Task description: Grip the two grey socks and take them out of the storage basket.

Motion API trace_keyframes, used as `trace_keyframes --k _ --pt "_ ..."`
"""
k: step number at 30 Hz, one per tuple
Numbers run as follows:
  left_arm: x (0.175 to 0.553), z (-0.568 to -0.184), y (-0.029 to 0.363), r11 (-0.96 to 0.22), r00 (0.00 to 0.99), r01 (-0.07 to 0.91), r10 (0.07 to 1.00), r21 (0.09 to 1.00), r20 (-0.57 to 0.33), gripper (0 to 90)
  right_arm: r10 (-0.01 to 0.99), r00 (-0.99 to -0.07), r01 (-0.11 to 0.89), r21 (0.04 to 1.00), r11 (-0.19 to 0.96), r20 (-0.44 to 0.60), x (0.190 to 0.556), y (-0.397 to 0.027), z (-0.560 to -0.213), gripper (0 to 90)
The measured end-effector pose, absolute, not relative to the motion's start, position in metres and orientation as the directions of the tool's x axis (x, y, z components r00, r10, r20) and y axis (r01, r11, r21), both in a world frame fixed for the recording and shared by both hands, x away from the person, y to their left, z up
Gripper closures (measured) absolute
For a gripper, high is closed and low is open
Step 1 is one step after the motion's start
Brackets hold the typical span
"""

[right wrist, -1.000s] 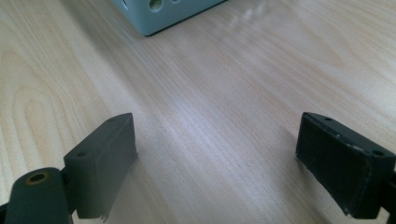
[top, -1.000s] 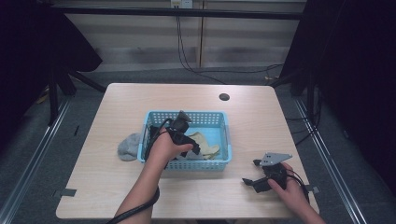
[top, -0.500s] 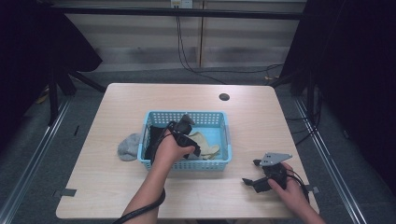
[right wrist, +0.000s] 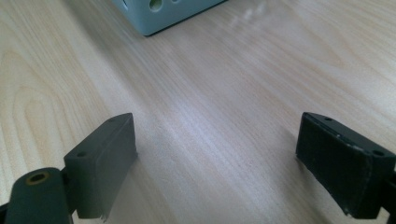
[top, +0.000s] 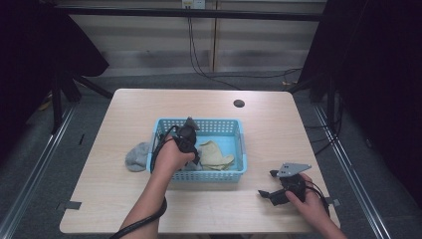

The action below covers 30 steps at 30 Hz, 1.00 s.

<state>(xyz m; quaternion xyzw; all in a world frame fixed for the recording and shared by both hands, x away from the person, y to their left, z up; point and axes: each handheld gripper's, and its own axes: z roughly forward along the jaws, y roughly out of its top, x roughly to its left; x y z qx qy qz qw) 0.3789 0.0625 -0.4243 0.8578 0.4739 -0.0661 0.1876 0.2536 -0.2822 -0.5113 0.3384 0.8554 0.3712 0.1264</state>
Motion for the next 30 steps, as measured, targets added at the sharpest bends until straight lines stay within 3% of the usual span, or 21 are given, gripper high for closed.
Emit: trace_keyframes --k 30 --pt "0.39 -0.382 0.1 -0.434 0.497 0.861 0.828 0.266 -0.258 81.2 0.672 -0.74 0.483 0.722 0.496 0.033 0.254 -0.282 -0.511 11.8"
